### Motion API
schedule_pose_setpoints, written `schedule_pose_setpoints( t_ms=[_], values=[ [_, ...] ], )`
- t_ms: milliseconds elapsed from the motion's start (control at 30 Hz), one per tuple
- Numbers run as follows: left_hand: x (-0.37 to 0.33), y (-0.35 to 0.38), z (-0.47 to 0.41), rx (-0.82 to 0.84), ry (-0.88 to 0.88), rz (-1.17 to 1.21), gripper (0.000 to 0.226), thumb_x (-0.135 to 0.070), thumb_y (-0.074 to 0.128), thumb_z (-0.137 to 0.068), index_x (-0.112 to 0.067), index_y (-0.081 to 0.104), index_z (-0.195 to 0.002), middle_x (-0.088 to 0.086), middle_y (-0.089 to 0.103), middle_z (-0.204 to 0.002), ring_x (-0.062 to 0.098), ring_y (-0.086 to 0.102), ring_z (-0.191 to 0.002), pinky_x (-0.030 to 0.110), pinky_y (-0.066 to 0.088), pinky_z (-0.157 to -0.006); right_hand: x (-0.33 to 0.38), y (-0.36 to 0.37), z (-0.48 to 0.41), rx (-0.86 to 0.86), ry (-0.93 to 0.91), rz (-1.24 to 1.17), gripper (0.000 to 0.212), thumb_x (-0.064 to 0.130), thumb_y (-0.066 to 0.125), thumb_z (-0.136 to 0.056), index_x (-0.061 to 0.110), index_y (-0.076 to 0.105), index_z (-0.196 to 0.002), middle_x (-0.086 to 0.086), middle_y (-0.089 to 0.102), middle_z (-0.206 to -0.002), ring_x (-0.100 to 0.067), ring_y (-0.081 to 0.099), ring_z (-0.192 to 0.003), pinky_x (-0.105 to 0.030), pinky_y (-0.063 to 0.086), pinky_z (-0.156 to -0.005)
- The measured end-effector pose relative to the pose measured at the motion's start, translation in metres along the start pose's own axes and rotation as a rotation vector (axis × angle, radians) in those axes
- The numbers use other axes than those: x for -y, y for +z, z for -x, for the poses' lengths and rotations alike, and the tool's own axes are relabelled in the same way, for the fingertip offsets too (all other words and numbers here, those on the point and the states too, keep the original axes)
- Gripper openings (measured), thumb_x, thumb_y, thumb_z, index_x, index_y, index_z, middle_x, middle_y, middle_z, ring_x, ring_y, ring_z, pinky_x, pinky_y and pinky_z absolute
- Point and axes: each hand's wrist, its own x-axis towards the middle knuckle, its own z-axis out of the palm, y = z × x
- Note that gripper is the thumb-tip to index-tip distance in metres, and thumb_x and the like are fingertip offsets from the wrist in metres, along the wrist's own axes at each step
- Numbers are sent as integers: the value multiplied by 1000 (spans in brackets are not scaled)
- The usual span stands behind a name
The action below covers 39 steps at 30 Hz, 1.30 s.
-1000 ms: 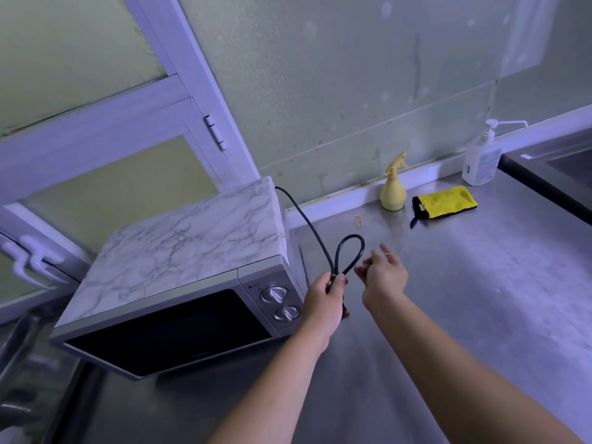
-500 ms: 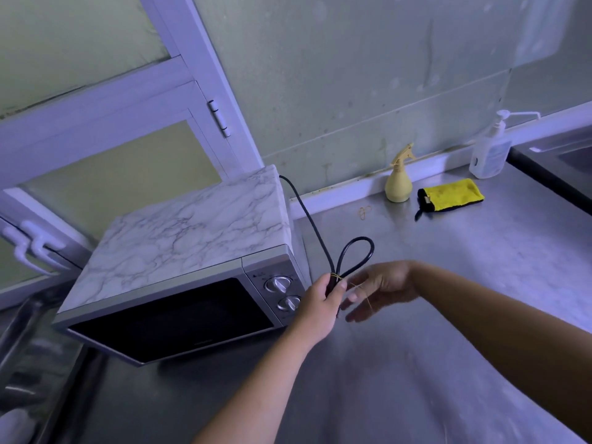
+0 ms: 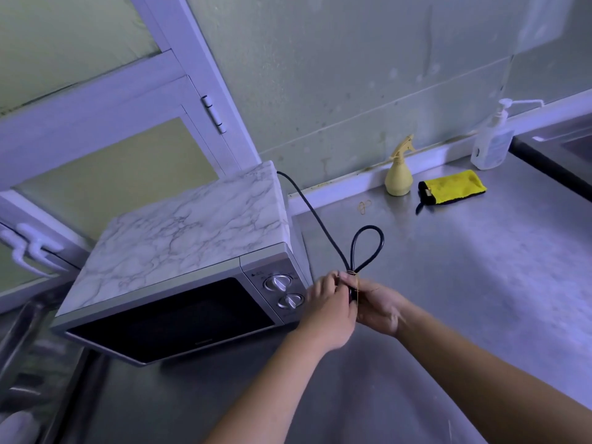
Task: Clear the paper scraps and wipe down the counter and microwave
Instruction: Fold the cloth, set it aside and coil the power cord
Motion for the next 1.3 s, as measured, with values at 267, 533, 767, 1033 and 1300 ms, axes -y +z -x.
schedule_pose_setpoints(
  t_ms=[267,533,767,1033,1300],
  values=[
    [-32,12,22,-382,-243,687,14,-22,74,-80,-23,68,-93,-9,57,-94,13,60,-90,33,50,-85,-3,1,-1,-288,-106,-85,17,8,58,-95,9,53,-79,-9,51,-74,-20,55,-66,-31,59,-58],
    [-30,5,8,-422,-381,657,4,-14,63,-87,-18,64,-88,0,67,-89,22,62,-88,40,52,-80,-30,18,-9,-319,-229,-329,20,9,60,-95,9,56,-76,-9,56,-70,-20,60,-64,-32,50,-67],
    [-14,-8,17,42,-357,1238,14,-12,59,-93,-19,62,-82,2,63,-85,14,53,-82,25,40,-73,-35,-5,-8,-535,-367,33,19,8,77,-83,-10,71,-84,-19,60,-75,-26,62,-69,-34,61,-61],
    [12,-38,13,91,-342,1155,16,-14,60,-83,-16,60,-67,-3,51,-57,13,39,-54,20,32,-50,-8,-5,2,-285,-96,357,15,19,75,-81,7,71,-75,-14,63,-71,-24,63,-62,-32,58,-64],
    [-1,-60,-8,-155,-155,738,13,-29,66,-81,-34,72,-71,-16,62,-69,2,58,-71,22,47,-69,16,-22,7,-266,-187,475,13,15,71,-88,10,60,-83,-5,48,-64,-17,58,-62,-44,61,-71]
  ],
)
